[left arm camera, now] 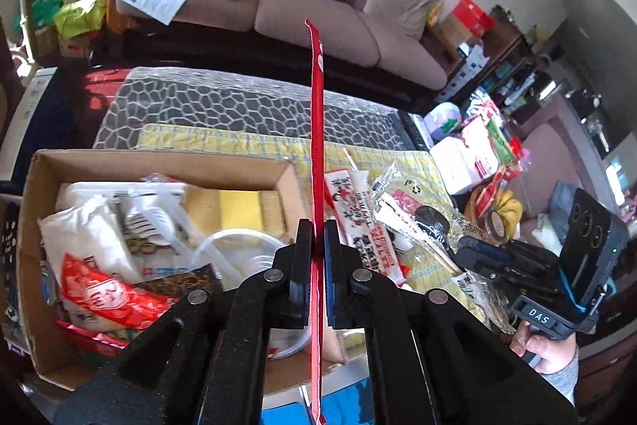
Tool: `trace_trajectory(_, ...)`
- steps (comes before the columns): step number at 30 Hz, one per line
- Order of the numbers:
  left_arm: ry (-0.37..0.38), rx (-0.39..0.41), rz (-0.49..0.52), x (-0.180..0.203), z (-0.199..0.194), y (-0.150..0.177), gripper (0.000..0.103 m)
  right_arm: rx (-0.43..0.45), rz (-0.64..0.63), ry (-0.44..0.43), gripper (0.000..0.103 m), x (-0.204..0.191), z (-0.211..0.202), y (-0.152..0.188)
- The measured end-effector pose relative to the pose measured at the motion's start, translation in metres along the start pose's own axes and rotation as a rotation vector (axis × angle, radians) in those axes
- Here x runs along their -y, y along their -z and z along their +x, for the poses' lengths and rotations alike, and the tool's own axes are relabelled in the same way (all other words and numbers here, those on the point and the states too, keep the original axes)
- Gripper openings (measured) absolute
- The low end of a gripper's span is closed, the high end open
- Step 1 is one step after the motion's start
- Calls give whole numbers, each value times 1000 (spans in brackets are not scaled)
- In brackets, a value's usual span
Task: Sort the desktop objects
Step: 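Carry the clear chopstick bag and red straw over the cardboard box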
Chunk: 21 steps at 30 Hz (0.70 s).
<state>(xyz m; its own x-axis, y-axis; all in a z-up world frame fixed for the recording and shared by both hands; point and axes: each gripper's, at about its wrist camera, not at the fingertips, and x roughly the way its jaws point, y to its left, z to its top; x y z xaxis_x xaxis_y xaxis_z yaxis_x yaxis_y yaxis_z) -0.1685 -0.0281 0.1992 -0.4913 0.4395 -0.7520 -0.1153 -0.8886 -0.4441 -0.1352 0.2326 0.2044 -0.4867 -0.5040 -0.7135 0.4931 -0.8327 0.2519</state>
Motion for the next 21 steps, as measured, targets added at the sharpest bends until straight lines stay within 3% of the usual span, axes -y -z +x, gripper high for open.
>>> trace_trajectory(6,-41,54,-163,-102,-39,22,5,-55,-114,-94,15,-84,63,-18)
trace_trajectory(12,-5,118,-423,-184,-39,62,5,-121,-210,-173,15,-157,138,-21)
trace_trajectory(16,78,177,-617,-208,-21,95,5,-147,-233,-204,15,-183,180,-17)
trace_trajectory(21,121,197,-732,-221,-3,118,5,-169,-236,-201,15,-189,217,-11)
